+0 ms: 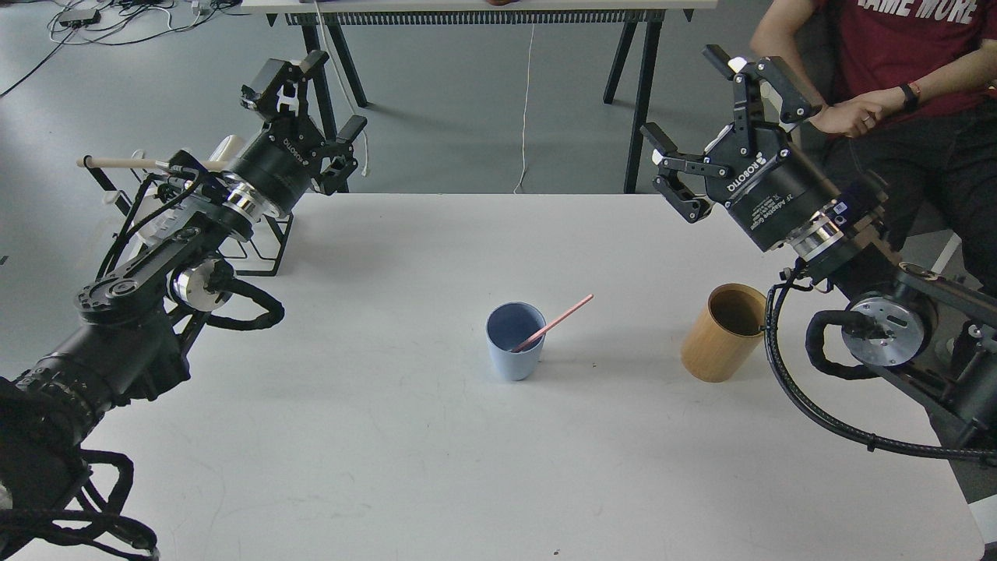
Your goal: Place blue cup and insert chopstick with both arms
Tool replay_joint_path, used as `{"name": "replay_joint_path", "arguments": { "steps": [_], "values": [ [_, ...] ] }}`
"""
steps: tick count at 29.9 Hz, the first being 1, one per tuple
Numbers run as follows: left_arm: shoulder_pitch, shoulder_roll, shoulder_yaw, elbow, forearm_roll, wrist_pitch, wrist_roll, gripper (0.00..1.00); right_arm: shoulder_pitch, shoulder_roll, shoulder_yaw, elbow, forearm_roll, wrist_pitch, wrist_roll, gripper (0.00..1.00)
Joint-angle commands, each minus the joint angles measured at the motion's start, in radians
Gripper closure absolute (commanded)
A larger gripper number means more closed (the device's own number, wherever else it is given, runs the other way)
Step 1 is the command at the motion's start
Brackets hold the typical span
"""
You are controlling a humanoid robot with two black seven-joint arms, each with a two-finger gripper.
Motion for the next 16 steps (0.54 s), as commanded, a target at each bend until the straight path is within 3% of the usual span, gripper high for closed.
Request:
{"name": "replay_joint_path", "arguments": {
  "steps": [1, 10, 16],
  "values": [
    [0.001, 0.014, 0.0, -0.016, -0.01, 0.0, 0.0, 0.01, -0.003, 0.0, 0.007, -0.013, 0.002, 0.074, 0.0, 0.03],
    [0.003, 0.02, 0.0, -0.027, -0.019, 0.0, 0.0, 0.01, -0.028, 0.012, 0.1, -0.041, 0.09, 0.065, 0.0, 0.01],
    [0.003, 0.019, 0.0, -0.027, -0.02, 0.0, 0.0, 0.01, -0.037, 0.026, 0.143, -0.047, 0.13, -0.009, 0.0, 0.01]
  ]
}}
